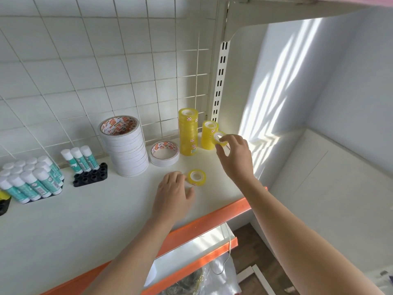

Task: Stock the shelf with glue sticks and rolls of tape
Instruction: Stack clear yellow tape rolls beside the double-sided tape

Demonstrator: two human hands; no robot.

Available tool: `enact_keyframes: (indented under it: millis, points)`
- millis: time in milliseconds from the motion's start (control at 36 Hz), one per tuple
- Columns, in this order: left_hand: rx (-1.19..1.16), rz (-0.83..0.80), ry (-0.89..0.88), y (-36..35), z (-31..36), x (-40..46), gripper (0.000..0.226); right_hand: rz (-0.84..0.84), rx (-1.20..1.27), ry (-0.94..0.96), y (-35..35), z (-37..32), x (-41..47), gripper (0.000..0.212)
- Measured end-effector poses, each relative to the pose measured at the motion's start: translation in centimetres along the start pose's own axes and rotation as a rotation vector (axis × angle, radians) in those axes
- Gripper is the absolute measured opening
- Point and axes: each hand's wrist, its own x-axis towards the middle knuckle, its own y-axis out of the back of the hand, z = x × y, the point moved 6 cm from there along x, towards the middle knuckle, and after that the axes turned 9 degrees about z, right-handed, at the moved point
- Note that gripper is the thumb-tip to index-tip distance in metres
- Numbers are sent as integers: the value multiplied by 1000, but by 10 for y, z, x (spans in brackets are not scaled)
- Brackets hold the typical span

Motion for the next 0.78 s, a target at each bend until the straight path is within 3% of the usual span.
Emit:
enact_keyframes:
  millis: [306, 500, 778]
  points:
    - [30, 11, -1, -2, -1, 1, 40, -71, -8, 4, -25, -2, 60, 24]
    - [49, 6, -1, -4, -2, 1, 37, -191, -35, -14, -45, 1, 65, 24]
    - [41, 14, 0, -4, -2, 2, 37, -212, -8, -31, -49, 2, 64, 26]
